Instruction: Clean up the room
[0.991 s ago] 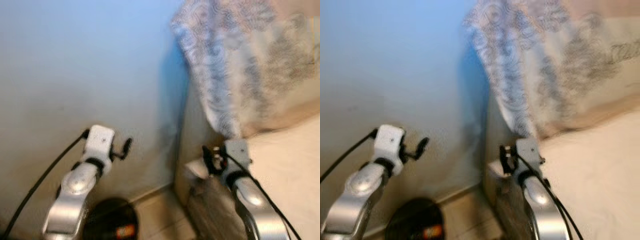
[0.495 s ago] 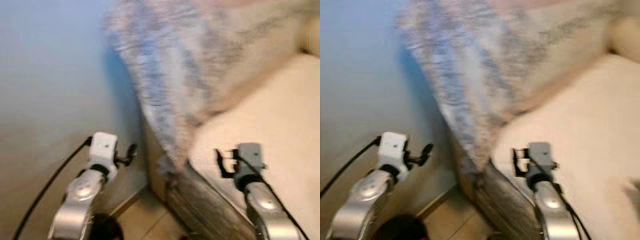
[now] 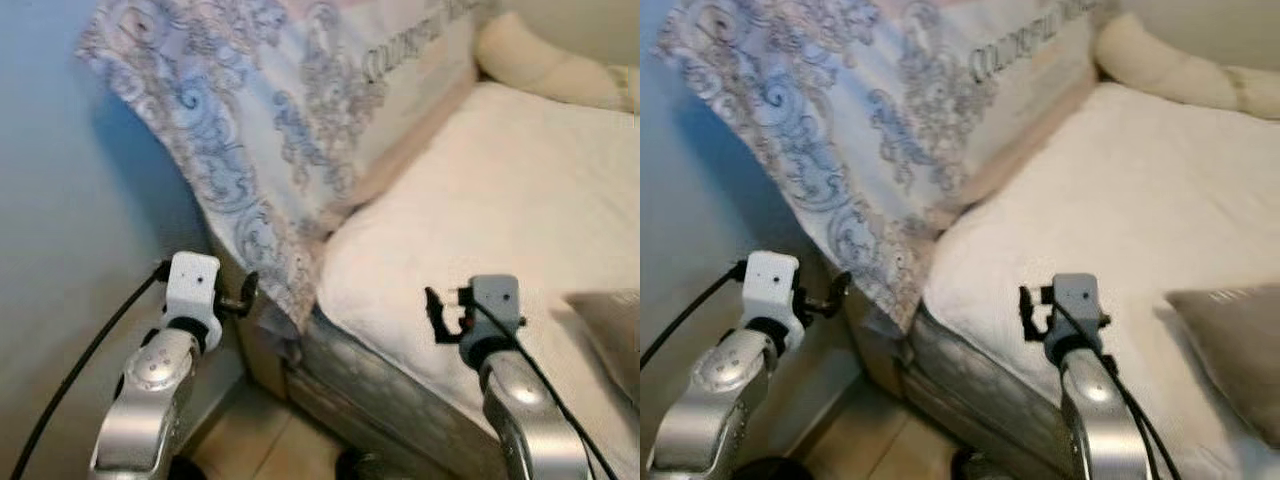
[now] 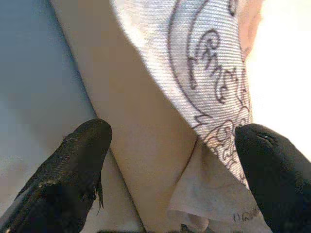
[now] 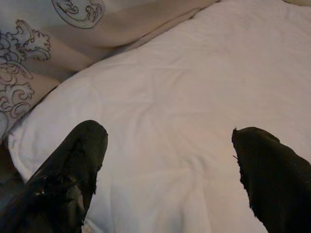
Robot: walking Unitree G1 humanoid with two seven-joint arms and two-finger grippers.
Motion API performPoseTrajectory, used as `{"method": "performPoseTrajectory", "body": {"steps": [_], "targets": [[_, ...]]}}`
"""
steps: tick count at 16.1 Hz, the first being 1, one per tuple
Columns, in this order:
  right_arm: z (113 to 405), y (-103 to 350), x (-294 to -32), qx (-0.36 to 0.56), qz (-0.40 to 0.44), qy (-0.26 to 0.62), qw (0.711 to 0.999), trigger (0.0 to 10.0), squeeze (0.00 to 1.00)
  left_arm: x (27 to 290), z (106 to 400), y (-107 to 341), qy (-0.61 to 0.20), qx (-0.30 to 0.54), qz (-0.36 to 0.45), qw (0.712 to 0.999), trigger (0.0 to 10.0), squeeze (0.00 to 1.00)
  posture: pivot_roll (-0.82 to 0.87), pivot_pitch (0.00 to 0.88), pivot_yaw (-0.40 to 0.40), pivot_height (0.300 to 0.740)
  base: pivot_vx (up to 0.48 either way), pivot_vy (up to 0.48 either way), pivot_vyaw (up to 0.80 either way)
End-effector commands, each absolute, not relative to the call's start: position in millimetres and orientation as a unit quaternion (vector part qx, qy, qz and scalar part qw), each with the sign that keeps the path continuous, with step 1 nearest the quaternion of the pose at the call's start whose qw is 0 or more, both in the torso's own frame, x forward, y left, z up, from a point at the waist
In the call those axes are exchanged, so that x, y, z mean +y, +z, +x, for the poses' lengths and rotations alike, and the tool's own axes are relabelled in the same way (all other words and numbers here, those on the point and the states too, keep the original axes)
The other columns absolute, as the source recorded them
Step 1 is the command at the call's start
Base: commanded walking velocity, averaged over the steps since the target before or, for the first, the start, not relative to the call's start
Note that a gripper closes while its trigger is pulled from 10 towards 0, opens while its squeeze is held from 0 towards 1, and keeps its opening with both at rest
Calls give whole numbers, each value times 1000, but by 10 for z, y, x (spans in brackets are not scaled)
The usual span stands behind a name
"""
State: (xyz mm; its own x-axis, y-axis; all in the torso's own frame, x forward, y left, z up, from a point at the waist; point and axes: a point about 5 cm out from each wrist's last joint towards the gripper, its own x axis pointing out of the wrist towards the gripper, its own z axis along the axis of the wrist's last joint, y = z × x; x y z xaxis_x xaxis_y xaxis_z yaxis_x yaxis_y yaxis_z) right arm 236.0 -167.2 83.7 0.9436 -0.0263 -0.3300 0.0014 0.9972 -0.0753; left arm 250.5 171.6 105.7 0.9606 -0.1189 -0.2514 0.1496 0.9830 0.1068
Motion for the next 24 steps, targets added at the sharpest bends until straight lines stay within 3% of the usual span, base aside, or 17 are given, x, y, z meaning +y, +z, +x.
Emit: {"method": "performPoseTrajectory", "body": {"steps": [1,10,21,24], "targets": [[2384,866,-1682,164,-38,-5,986,10000,1000,1729,2534,1076,-58,118,59,990,10000,0,-37,0,10,740,0,0,-700],[2411,858,-1663,164,-34,-7,986,10000,1000,1733,2628,1143,-58,93,97,989,10000,0,-39,0,16,740,0,0,-697],[2464,947,-1727,124,-35,-34,991,10000,1000,1743,2720,1201,-45,70,95,992,10000,0,-43,0,24,740,0,-462,0],[2482,934,-1710,129,-33,-34,990,10000,1000,1755,2746,1260,-45,53,76,995,10000,0,-28,0,13,740,0,0,-215]]}}
